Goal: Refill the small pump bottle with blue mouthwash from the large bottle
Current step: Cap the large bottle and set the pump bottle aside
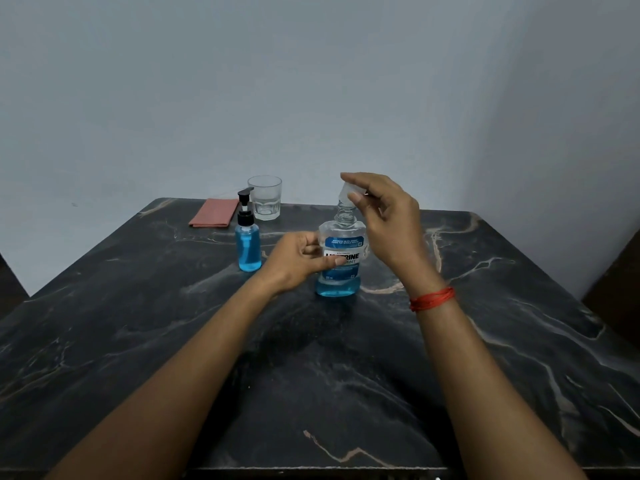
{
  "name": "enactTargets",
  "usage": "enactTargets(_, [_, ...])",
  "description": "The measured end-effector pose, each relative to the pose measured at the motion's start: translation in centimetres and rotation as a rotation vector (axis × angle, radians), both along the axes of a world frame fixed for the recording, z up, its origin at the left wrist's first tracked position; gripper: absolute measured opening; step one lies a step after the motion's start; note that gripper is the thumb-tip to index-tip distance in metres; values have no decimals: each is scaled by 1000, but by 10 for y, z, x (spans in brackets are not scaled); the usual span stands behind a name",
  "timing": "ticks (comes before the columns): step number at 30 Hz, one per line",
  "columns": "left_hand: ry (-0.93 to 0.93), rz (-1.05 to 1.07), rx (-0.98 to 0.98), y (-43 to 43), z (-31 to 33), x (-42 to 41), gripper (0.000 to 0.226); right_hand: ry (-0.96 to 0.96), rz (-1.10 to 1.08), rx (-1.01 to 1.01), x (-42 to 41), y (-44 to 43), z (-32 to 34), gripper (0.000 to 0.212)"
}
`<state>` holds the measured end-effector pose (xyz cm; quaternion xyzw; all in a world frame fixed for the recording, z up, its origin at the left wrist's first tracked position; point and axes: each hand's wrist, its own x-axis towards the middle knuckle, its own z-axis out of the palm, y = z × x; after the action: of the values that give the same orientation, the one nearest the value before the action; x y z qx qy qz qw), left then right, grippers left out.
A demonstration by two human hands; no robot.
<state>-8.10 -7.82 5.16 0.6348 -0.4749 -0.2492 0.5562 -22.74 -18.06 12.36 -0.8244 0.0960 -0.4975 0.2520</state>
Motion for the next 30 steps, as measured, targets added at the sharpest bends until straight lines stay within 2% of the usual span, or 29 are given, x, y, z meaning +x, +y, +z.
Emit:
enactTargets(8, [-10,16,-55,0,-3,-5,32,158,-16,-82,0,-1,-2,28])
enactTargets(15, [-45,38,-36,1,-3,-5,34,70,-33,80,-7,-7,2,26])
enactTargets(19, [-58,48,-28,1,-3,-4,34,56,-72,89,-9,-14,2,26])
enactTargets(26, [-90,69,-22,1,-2,-6,38,164,147,272,-6,-12,2,33])
enactTargets(30, [-107,94,-28,1,-3,-8,38,171,164,289,-1,-9,-1,36])
